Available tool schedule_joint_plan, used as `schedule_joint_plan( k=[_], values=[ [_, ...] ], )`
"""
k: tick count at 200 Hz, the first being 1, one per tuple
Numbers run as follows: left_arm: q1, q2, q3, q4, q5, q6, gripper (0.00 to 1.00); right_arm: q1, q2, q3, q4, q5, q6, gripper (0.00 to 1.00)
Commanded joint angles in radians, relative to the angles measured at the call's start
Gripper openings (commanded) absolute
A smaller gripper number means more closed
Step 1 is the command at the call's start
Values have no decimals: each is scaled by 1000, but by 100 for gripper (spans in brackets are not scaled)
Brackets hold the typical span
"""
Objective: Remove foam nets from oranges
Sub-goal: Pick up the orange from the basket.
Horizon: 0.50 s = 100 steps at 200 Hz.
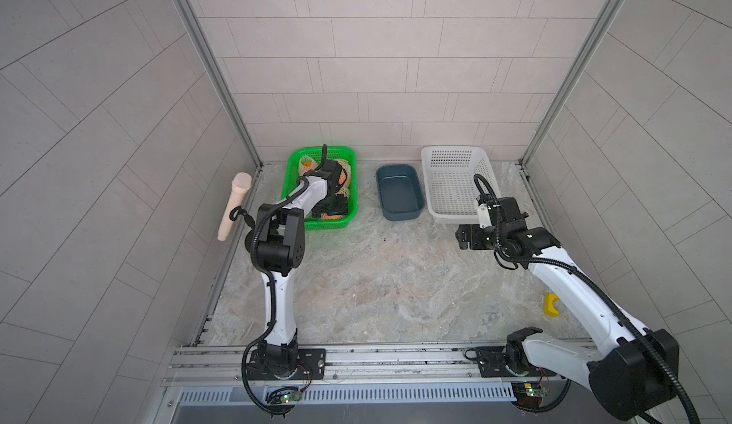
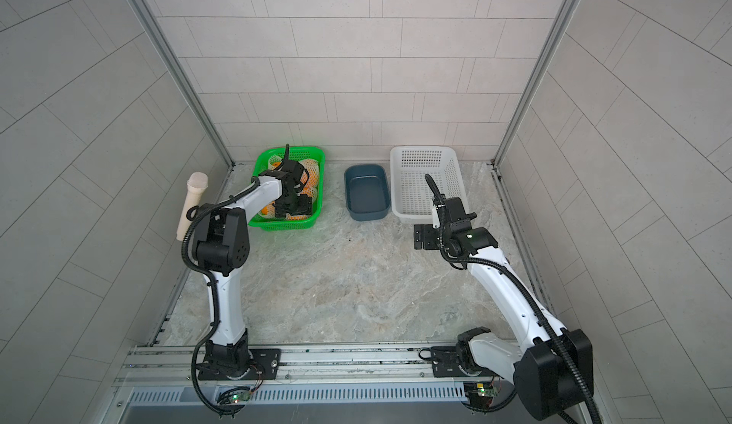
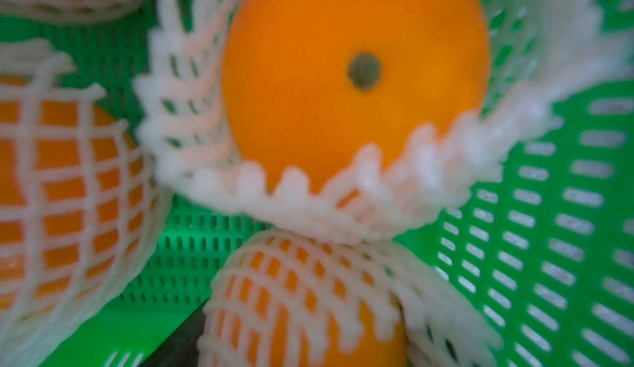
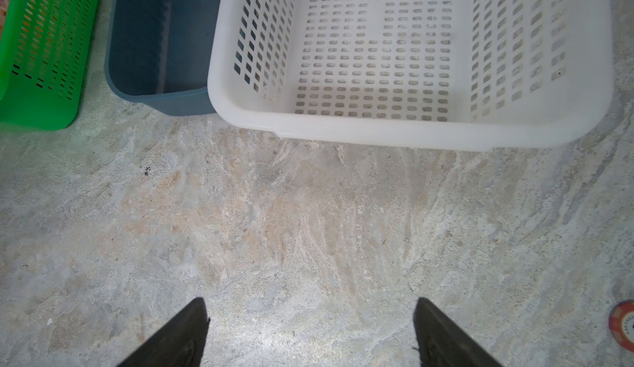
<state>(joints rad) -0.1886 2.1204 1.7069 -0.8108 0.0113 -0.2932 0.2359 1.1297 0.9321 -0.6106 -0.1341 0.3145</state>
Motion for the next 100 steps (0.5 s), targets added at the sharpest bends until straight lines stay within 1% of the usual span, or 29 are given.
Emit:
schedule_joint_plan(
  k=[1,100],
  values=[
    [-5,-83,-7,-22,-17,1,72,7,-28,24,-18,7,-2,95],
    [-13,-250,-14,-49,-4,0,71,7,-38,19,-11,1,4,95]
  ],
)
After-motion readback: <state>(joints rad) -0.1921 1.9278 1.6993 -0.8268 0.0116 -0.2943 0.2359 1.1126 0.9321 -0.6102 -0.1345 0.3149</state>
